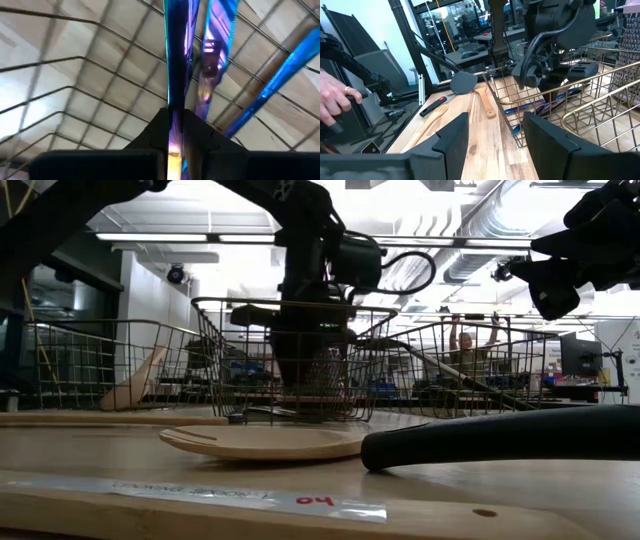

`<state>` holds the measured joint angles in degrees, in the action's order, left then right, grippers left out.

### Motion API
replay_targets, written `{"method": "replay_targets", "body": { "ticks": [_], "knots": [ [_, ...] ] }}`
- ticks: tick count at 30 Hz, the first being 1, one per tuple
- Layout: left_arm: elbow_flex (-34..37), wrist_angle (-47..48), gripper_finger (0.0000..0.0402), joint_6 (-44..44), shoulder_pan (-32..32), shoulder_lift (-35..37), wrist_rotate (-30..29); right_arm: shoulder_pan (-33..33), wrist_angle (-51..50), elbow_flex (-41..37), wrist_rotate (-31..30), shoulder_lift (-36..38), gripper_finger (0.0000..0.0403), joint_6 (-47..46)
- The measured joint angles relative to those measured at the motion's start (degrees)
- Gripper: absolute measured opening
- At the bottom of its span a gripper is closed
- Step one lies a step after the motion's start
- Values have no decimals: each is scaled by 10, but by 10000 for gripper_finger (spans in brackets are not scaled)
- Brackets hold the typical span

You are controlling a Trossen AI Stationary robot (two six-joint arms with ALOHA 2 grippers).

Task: Pick & Place Kitchen Items
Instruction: Put the blue table knife into the middle wire basket, then put the left black spatula into the right wire basket

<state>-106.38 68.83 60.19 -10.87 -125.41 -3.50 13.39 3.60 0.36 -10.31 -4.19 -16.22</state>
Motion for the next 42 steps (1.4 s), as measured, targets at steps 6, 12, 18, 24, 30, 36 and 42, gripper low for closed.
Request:
{"method": "replay_targets", "body": {
  "ticks": [6, 12, 18, 24, 30, 36, 42],
  "knots": [
    [0, -2, 25, 0, 0, -4, 0, 0, 0, 0, 0, 0, 180, 0],
    [0, -3, 43, 0, 0, -4, 1, 0, 0, 0, 0, 0, 180, 0],
    [0, -2, 74, 0, 0, -4, 1, 0, 0, 0, 0, 0, 180, 0],
    [0, -2, 65, 0, 0, -4, -1, 0, 0, 0, 0, 0, 180, 0],
    [0, 1, 42, 0, 9, 6, -44, 0, 0, 0, 0, 0, 180, 0],
    [0, -3, 10, -20, 16, 49, -46, 0, 0, 0, 0, 0, 180, 0],
    [-1, 1, 3, -114, 20, 98, -47, 0, 0, 0, 0, 0, 180, 0]
  ]
}}
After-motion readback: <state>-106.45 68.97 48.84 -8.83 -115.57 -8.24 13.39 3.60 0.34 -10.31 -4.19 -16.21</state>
